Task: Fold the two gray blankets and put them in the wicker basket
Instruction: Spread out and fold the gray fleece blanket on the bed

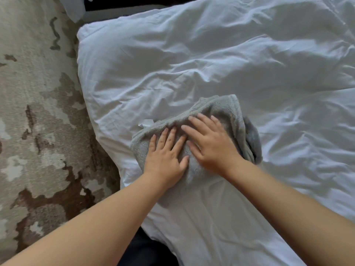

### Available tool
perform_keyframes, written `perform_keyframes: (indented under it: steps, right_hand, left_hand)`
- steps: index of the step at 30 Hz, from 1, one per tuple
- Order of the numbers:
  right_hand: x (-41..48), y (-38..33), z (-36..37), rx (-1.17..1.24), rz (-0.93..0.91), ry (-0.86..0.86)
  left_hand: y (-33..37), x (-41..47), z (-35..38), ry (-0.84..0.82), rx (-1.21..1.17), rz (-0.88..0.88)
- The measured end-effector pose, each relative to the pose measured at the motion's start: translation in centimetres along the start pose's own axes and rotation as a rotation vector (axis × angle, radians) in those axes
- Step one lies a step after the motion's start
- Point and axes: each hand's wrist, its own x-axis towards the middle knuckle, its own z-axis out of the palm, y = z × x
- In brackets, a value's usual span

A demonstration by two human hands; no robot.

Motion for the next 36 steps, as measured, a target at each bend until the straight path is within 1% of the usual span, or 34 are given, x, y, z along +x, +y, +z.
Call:
perform_keyframes:
  steps: [1, 2, 3, 4, 5, 7, 8, 9, 10, 12, 14, 16, 18, 22, 24, 26, 28, 29, 31, 32, 33, 34, 35, 36]
  right_hand:
    - [-0.7, 0.1, 0.7, -0.013, -0.022, -0.152]
    - [-1.3, 0.8, 1.2, -0.007, 0.023, -0.274]
    - [-1.8, 1.9, 1.6, 0.035, 0.095, -0.338]
    - [-2.3, 2.9, 1.7, 0.11, 0.172, -0.361]
    - [-2.8, 3.6, 1.5, 0.207, 0.256, -0.321]
    - [-4.2, 4.2, 0.6, 0.342, 0.406, -0.093]
    - [-5.2, 4.4, 0.1, 0.33, 0.46, 0.023]
    - [-6.3, 4.6, -0.3, 0.289, 0.507, 0.098]
    - [-7.7, 4.9, -0.4, 0.247, 0.555, 0.119]
    - [-10.1, 6.1, -0.4, 0.215, 0.69, 0.08]
    - [-11.7, 7.2, -0.2, 0.331, 0.903, -0.01]
    - [-12.1, 8.3, 0.1, 0.477, 1.081, -0.011]
    - [-11.6, 9.0, 0.2, 0.537, 1.114, 0.017]
    - [-10.3, 9.7, 0.1, 0.582, 1.08, 0.15]
    - [-9.7, 10.2, 0.1, 0.634, 1.123, 0.196]
    - [-8.9, 10.6, 0.2, 0.715, 1.232, 0.201]
    - [-8.3, 10.6, 0.3, 0.721, 1.382, 0.23]
    - [-8.1, 10.6, 0.3, 0.686, 1.486, 0.288]
    - [-7.5, 10.0, -0.5, 0.591, 1.687, 0.497]
    - [-6.9, 9.4, -1.0, 0.493, 1.662, 0.616]
    - [-6.3, 8.4, -1.4, 0.389, 1.499, 0.702]
    - [-5.7, 7.0, -1.4, 0.312, 1.242, 0.719]
    - [-5.2, 5.2, -1.2, 0.257, 0.971, 0.667]
    - [-4.7, 3.6, -0.7, 0.224, 0.734, 0.56]
  left_hand:
    - [-0.4, 0.0, 0.2, -0.001, 0.005, -0.007]
    - [-0.9, 0.1, 0.3, -0.008, 0.012, -0.014]
    - [-1.3, 0.4, 0.3, -0.019, 0.019, -0.018]
    - [-1.6, 0.7, 0.3, -0.033, 0.027, -0.016]
    - [-1.7, 0.9, 0.3, -0.054, 0.035, -0.012]
    - [-1.6, 1.3, 0.1, -0.1, 0.058, -0.008]
    - [-1.5, 1.5, 0.0, -0.119, 0.074, -0.012]
    - [-1.4, 1.7, -0.1, -0.133, 0.089, -0.017]
    - [-1.3, 1.7, -0.3, -0.148, 0.104, -0.021]
    - [-0.9, 1.9, -0.4, -0.175, 0.131, -0.029]
    - [-0.5, 2.1, -0.5, -0.198, 0.158, -0.039]
    - [-0.3, 2.3, -0.5, -0.207, 0.176, -0.05]
    - [-0.2, 2.3, -0.5, -0.209, 0.175, -0.056]
    - [-0.6, 2.4, -0.5, -0.21, 0.174, -0.054]
    - [-0.7, 2.4, -0.5, -0.206, 0.177, -0.05]
    - [-0.9, 2.4, -0.6, -0.204, 0.171, -0.048]
    - [-0.9, 2.5, -0.8, -0.218, 0.161, -0.048]
    - [-0.8, 2.5, -0.9, -0.228, 0.158, -0.047]
    - [-0.8, 2.6, -0.8, -0.232, 0.152, -0.047]
    - [-0.8, 2.5, -0.8, -0.225, 0.15, -0.047]
    - [-0.8, 2.4, -0.7, -0.215, 0.152, -0.047]
    - [-0.8, 2.4, -0.5, -0.204, 0.154, -0.046]
    - [-0.8, 2.4, -0.4, -0.194, 0.152, -0.046]
    - [-0.8, 2.3, -0.2, -0.184, 0.148, -0.046]
